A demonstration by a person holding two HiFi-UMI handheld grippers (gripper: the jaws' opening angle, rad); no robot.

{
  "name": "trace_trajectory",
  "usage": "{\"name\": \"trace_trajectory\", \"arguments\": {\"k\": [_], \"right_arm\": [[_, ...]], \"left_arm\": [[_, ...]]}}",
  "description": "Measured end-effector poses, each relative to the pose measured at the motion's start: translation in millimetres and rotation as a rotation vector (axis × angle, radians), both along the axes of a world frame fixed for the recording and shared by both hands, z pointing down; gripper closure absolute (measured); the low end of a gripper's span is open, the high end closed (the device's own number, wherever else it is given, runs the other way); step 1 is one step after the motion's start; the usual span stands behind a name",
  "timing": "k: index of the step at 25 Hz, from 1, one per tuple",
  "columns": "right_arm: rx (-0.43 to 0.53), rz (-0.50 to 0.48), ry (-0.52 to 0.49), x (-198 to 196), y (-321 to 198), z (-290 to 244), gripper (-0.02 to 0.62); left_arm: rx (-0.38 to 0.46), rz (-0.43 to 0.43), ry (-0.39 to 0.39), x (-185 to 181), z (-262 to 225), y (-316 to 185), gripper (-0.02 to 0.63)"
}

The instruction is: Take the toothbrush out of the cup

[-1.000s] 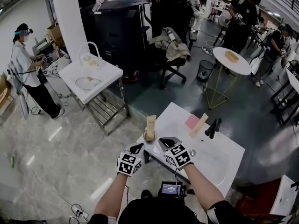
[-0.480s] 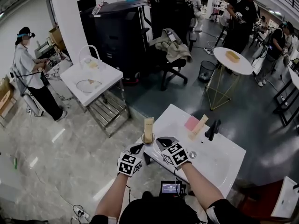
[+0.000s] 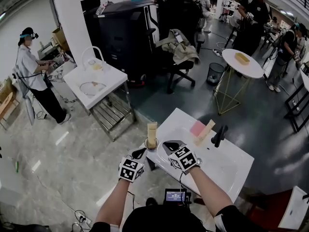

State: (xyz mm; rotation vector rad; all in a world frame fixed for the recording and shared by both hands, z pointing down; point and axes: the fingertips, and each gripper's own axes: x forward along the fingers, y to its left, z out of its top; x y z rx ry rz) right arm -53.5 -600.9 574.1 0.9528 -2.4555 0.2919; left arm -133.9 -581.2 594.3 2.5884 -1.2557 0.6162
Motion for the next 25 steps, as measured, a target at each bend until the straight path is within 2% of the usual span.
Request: {"name": "trace_trajectory", "arguments": {"k": [4, 9, 12, 16, 25], "right_arm": [[0.012, -0.019, 0.003, 10.8, -14.2, -10.6, 0.586], [0.020, -0.033, -0.017, 5.3, -39.2, -17.0, 0.580], [-0.028, -0.046, -0.042, -2.5, -47.3, -4.1, 0.492], [-0.074, -0.064, -0.053, -19.1, -58.1, 19.2, 0.448], [-0.132, -0.072, -0.030, -48.7, -78.7, 54.6, 0.446]], "left_arm": [[0.011, -0.016, -0.018, -1.8, -6.8, -7.1, 0.597], [0.034, -0.037, -0.024, -3.1, -15.7, -22.5, 0.597], [0.029, -0.028, -0.009, 0.9, -7.8, -28.7, 0.597], [0.008, -0.018, 0.011, -2.8, 6.1, -37.4, 0.597], [-0.035, -0.003, 0.025, -17.1, 33.8, -48.9, 0.597]]}}
